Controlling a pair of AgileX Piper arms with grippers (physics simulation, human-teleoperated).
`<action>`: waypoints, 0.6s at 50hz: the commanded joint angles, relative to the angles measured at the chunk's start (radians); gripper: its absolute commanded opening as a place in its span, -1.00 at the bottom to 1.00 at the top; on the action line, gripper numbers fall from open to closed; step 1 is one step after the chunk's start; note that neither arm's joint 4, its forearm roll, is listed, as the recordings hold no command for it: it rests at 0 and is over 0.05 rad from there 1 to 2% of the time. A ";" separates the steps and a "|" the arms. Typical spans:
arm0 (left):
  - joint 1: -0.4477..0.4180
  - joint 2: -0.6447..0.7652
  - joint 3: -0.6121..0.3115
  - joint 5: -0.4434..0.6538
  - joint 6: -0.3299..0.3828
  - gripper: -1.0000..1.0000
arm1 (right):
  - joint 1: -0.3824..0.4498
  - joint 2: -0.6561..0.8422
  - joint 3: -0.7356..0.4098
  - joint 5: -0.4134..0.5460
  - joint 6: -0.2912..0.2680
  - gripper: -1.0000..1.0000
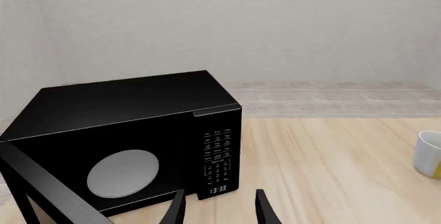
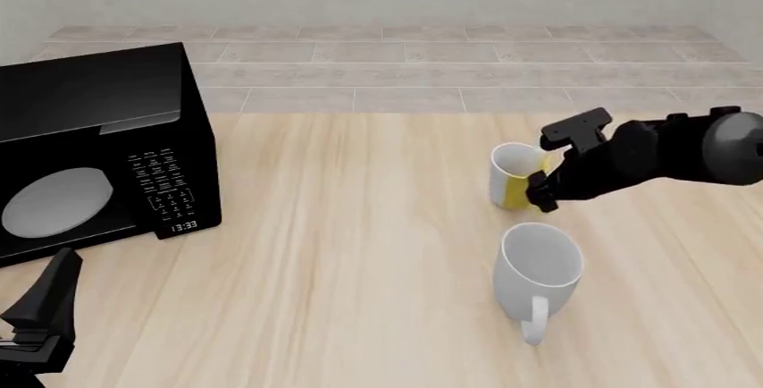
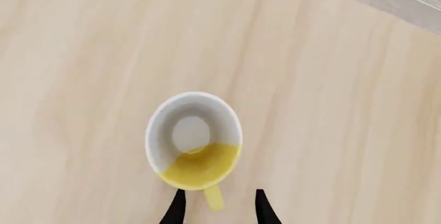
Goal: Put the yellow and white mug to the front of the white mug.
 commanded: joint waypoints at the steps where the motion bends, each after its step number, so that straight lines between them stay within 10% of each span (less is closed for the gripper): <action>1: 0.002 0.000 0.001 -0.002 0.000 1.00 | 0.010 -0.067 0.034 0.003 0.020 1.00; 30: 0.002 0.000 0.001 -0.001 0.000 1.00 | 0.053 -0.415 0.142 0.137 0.066 1.00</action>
